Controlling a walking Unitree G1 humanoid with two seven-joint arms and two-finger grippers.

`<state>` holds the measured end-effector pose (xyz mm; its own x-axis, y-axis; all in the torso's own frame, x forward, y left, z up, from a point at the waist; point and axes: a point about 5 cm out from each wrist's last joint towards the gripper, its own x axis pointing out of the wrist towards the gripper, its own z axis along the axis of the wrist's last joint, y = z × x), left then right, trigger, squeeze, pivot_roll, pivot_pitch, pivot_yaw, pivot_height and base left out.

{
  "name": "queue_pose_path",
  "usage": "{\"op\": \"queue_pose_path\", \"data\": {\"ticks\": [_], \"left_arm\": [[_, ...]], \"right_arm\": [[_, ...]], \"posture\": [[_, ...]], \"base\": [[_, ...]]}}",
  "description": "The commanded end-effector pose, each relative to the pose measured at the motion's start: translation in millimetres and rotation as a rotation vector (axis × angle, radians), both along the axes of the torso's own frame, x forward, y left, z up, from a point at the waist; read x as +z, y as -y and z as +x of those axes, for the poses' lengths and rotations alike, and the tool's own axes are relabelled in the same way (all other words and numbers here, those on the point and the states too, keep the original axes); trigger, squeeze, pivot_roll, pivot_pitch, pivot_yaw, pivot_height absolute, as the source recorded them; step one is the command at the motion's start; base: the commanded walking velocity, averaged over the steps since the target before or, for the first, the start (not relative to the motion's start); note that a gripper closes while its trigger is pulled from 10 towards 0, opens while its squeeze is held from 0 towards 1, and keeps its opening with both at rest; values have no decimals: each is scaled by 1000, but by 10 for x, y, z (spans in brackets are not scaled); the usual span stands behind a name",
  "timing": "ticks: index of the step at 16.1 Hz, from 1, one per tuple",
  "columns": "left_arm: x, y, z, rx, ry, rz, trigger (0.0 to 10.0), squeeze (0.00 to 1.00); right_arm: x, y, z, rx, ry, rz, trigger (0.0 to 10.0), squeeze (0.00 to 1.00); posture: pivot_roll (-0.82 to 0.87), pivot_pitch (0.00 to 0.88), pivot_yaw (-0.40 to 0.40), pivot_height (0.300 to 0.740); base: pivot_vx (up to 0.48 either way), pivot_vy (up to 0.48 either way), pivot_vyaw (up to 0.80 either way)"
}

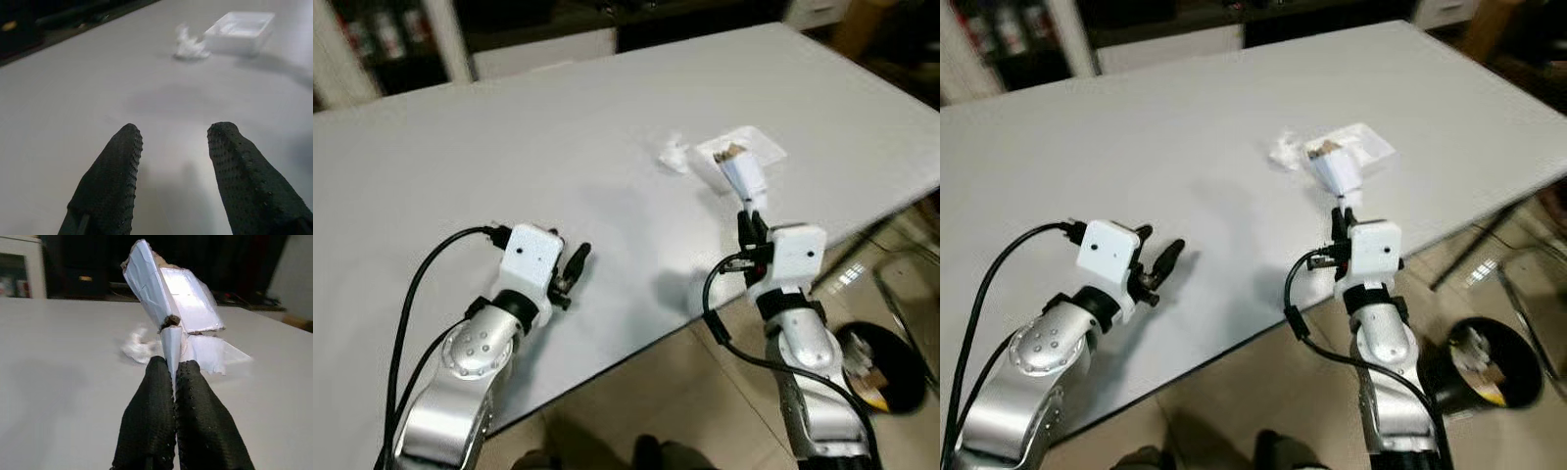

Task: Picking trash to rubbish bin

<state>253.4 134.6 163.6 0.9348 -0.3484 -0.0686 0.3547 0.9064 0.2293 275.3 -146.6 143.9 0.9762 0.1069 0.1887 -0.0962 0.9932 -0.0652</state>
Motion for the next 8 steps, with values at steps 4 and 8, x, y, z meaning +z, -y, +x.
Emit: {"op": "queue_pose_path", "data": {"ticks": [4,8], "left_arm": [[39,68,31,-15,36,-11,10000,0],[26,58,15,-10,29,-40,10000,0]], "right_arm": [[60,36,-122,-45,-25,-15,10000,0],[58,52,-153,-52,-39,-28,10000,0]], "posture": [[-26,104,-45,740],[-26,96,-47,740]], "base": [[0,0,-800],[0,0,-800]]}}
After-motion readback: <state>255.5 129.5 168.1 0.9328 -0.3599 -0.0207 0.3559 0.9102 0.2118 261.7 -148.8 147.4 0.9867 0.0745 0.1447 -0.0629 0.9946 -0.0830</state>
